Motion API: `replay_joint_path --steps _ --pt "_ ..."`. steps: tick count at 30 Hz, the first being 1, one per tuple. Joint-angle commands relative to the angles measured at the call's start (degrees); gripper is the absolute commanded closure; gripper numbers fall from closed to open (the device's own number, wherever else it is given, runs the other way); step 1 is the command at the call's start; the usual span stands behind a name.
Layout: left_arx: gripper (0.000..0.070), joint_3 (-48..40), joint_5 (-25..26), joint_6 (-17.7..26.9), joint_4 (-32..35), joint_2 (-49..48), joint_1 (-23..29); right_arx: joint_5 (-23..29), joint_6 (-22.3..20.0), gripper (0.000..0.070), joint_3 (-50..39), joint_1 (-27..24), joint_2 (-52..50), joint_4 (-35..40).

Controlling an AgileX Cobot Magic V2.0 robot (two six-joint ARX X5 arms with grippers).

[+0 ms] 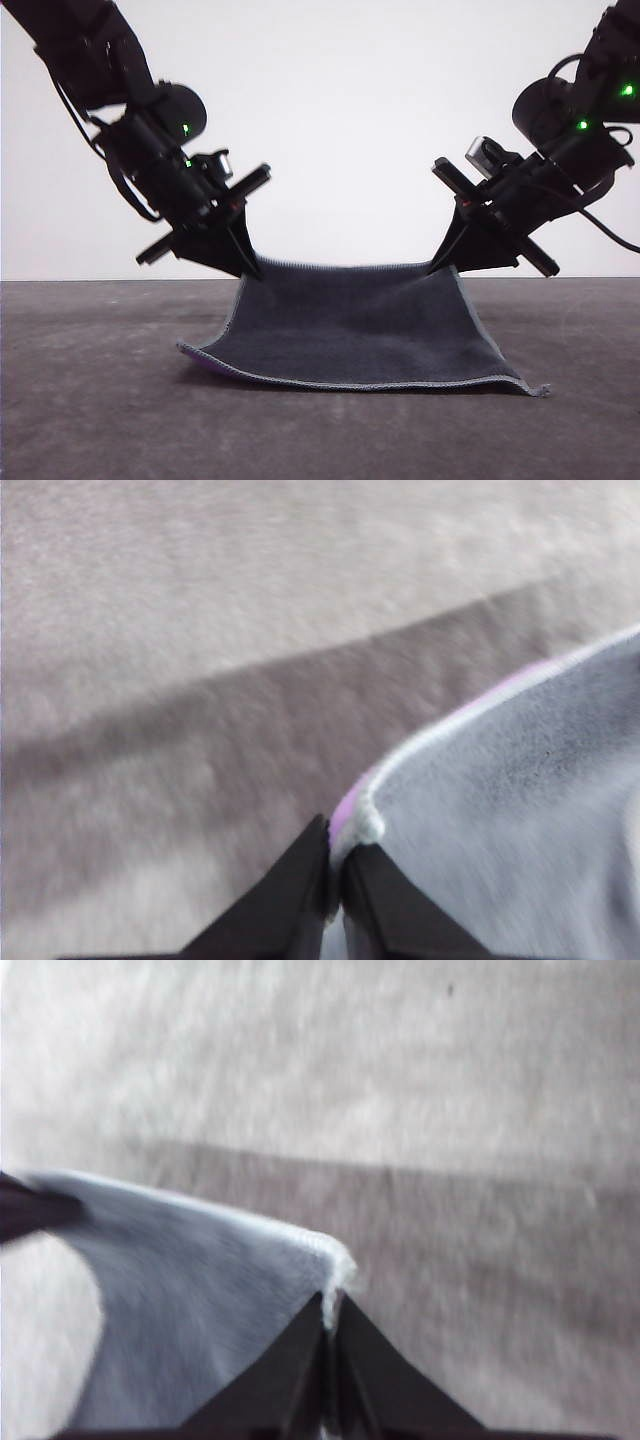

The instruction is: Fold clothes

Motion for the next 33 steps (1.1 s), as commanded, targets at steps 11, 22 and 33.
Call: replay_joint_path --steps 11,22,33 --pt "0.0691 -9.75 0.15 3.58 0.91 -8.79 -0.38 2.89 -5.84 0.0700 -5.99 2.89 -7.29 -1.63" --pt "0.0691 -25.98 0.75 1.14 6.98 -19.88 -3.17 5.01 -5.80 0.0700 -21.52 6.12 -19.72 2.30" --pt "0.0280 -31.27 0.32 -3.12 1.04 -26.69 -5.95 5.28 -5.35 0.0484 -25.59 9.49 -30.11 -6.73"
